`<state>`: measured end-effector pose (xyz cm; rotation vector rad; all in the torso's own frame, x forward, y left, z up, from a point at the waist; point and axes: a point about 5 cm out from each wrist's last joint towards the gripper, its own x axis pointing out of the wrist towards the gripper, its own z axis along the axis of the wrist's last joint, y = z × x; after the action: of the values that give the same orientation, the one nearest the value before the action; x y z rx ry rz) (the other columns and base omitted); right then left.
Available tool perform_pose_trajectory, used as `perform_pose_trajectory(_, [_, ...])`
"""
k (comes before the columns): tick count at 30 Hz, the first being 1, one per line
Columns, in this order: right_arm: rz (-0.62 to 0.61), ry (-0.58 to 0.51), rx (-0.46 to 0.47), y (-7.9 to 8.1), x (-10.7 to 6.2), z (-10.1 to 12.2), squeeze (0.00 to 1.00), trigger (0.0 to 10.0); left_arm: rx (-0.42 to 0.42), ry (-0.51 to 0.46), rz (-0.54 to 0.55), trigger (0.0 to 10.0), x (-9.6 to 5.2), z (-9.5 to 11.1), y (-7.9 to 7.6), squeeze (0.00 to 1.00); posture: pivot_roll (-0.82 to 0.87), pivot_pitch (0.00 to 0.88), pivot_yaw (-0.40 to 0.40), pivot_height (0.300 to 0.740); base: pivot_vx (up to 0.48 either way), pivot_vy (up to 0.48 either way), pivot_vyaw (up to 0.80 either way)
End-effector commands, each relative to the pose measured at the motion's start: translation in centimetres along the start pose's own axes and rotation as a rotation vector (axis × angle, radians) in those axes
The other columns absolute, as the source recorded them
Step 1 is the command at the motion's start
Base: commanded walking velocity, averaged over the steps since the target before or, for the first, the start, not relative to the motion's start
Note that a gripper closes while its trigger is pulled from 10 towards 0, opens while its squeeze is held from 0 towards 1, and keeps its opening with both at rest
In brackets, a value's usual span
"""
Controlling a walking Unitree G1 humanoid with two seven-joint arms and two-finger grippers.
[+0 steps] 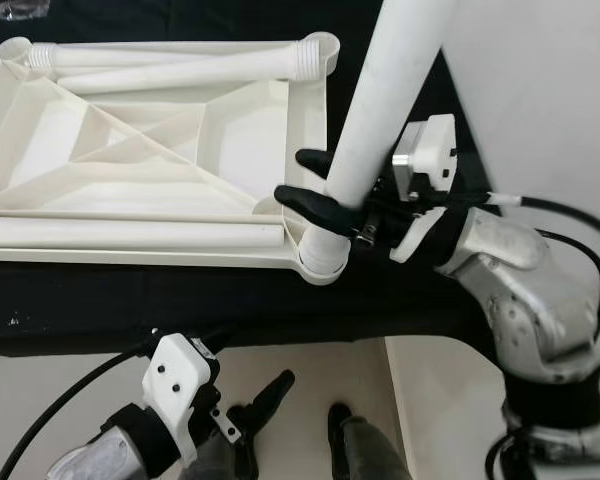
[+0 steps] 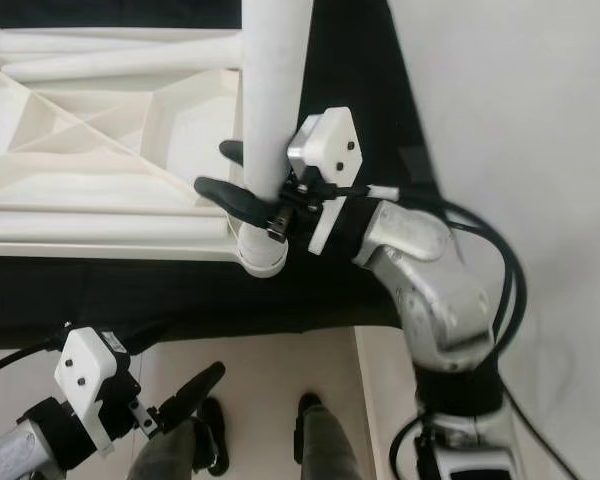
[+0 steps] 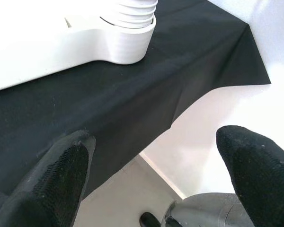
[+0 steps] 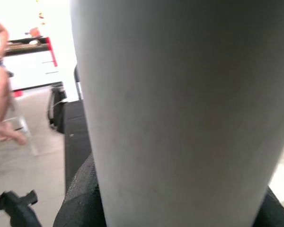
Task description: Building children table
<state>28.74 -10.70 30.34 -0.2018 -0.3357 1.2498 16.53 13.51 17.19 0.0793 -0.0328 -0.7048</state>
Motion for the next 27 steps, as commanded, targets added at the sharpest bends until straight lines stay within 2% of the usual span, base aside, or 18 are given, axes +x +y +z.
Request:
perform_pose_trajectory(1, [0.087,0.035,0.099,0.2,0.1,-2.0,0.0,10.0,-0.025,0.025,-0.007,10.0,-0.3,-0.7,-0.4,0.0,-0.03,0.375,0.026,0.74,0.0,0.0,0.0])
perform_pose_trajectory(5, [0.155,0.057,0.073,-0.5,0.5,-2.2,0.0,10.0,-0.025,0.025,-0.007,10.0,-0.4,-0.6,-0.5,0.0,-0.01,0.382,0.026,0.74,0.0,0.0,0.0])
perform_pose_trajectory(8, [0.267,0.099,0.025,-0.9,1.0,-2.1,0.0,10.0,-0.025,0.027,-0.006,10.0,-0.5,-0.5,-0.6,0.0,-0.01,0.388,0.025,0.74,0.0,0.0,0.0])
perform_pose_trajectory(9, [0.267,0.099,0.025,-0.9,1.0,-2.1,0.0,10.0,-0.025,0.027,-0.006,10.0,-0.5,-0.5,-0.6,0.0,-0.01,0.388,0.025,0.74,0.0,0.0,0.0])
perform_pose_trajectory(10, [0.338,0.13,-0.01,-1.0,1.2,-2.2,0.0,10.0,-0.026,0.027,-0.005,10.0,-0.6,-0.4,-0.7,0.0,-0.01,0.395,0.023,0.74,0.0,0.0,0.0])
perform_pose_trajectory(14, [0.414,0.178,-0.05,-1.4,1.6,-2.3,0.0,10.0,-0.029,0.026,-0.006,10.0,-0.6,-0.3,-0.7,0.0,-0.01,0.4,0.023,0.74,0.0,0.0,0.0])
perform_pose_trajectory(21, [0.467,0.189,-0.07,-2.3,2.5,-2.1,0.0,10.0,-0.033,0.025,-0.009,10.0,-0.7,-0.3,-0.8,0.0,-0.01,0.41,0.022,0.74,0.0,0.0,0.0])
perform_pose_trajectory(23, [0.448,0.183,-0.067,-3.1,3.1,-2.2,0.0,10.0,-0.035,0.024,-0.009,10.0,-0.7,-0.2,-0.9,0.0,-0.01,0.414,0.017,0.74,0.0,0.0,0.0])
perform_pose_trajectory(27, [0.407,0.177,-0.053,-3.6,3.4,-2.4,0.0,10.0,-0.037,0.023,-0.008,10.0,-0.7,-0.2,-0.9,0.0,-0.01,0.416,0.016,0.74,0.0,0.0,0.0])
